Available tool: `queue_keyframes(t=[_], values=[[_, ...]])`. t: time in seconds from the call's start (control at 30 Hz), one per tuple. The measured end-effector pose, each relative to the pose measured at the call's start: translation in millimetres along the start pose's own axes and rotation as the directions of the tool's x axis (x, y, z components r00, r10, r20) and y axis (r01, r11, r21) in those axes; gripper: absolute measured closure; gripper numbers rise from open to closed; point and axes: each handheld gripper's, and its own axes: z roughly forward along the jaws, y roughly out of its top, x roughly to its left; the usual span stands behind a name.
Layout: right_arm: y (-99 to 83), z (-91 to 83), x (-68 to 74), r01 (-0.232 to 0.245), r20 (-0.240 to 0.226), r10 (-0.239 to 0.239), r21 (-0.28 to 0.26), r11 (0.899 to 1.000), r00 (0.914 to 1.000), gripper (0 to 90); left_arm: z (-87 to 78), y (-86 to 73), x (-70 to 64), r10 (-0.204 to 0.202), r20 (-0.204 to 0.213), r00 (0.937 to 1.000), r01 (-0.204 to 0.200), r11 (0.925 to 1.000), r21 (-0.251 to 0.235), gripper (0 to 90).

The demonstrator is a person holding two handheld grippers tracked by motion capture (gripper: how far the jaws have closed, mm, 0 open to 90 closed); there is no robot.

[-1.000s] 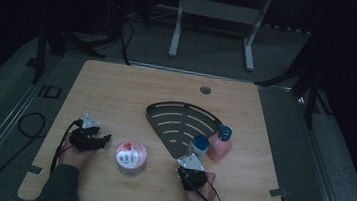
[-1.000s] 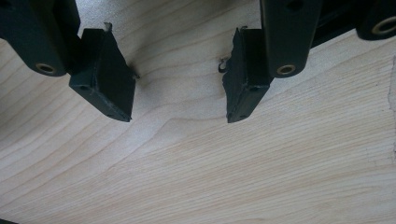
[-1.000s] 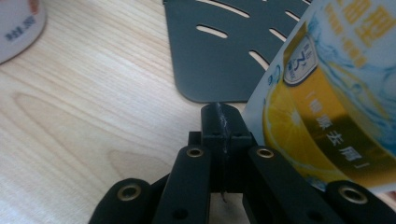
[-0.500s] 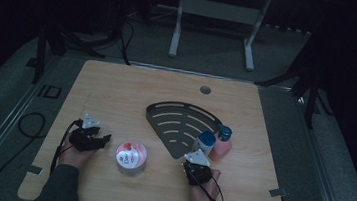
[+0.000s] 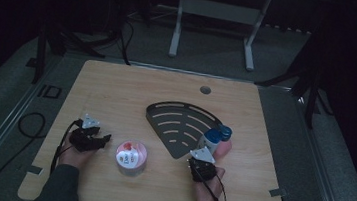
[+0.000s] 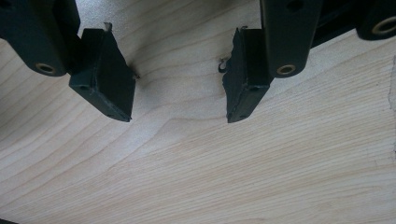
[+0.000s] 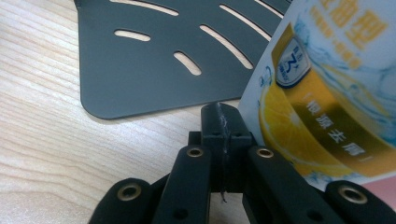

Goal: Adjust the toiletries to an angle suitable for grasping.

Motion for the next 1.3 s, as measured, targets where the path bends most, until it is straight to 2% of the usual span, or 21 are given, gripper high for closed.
queue_keyframes(t=[0.3,0.73,1.23,1.3], values=[[-0.1,0.5,-3.0,-0.001,-0.005,0.001,-0.001,1.0,1.0,90.0,-0.1,0.0,0.1,0.001,0.001,1.0,-0.001,1.0,0.0,42.5],[-2.9,0.1,-17.7,0.002,-0.043,-0.002,0.001,1.0,0.9991,90.0,0.0,0.0,-0.1,0.001,0.001,1.0,-0.001,1.0,0.0,42.5],[-4.8,1.4,-30.4,0.026,-0.05,-0.025,0.011,1.0,0.9984,90.0,-0.1,0.0,-0.2,0.001,0.001,1.0,-0.001,1.0,0.0,42.5],[-5.2,2.4,-34.2,0.019,-0.069,-0.018,0.012,1.0,0.9974,90.0,0.0,0.0,-0.2,0.002,0.001,1.0,-0.002,1.0,0.0,42.5]])
